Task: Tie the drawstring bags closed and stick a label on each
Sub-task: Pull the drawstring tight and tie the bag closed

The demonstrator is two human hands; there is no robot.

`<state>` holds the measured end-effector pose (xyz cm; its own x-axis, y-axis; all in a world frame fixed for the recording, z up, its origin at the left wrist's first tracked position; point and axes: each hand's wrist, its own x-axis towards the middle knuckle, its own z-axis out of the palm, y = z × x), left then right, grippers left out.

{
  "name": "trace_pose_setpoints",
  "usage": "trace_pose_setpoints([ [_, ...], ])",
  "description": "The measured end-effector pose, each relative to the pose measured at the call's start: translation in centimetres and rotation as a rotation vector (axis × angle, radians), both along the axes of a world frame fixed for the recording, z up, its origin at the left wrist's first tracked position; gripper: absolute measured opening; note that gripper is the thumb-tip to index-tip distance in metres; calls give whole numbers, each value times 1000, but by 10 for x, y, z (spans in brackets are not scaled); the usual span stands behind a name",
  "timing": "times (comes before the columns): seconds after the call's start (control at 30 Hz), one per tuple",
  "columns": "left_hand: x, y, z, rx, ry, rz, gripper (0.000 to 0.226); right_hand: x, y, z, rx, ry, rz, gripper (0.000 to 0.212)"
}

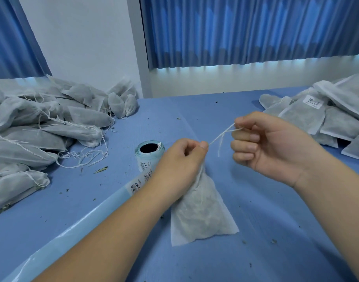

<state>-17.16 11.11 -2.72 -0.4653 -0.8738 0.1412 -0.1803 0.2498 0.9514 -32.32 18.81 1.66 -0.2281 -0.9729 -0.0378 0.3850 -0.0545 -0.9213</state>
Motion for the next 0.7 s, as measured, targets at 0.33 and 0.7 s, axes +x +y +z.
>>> trace_pose_setpoints([
  [0.33,7,5,1,166,-190,-472,36,-23,-2,0,-100,-121,-436,26],
  [0.7,-5,7,-5,135,90,-73,56,9,1,-4,-401,719,-360,18],
])
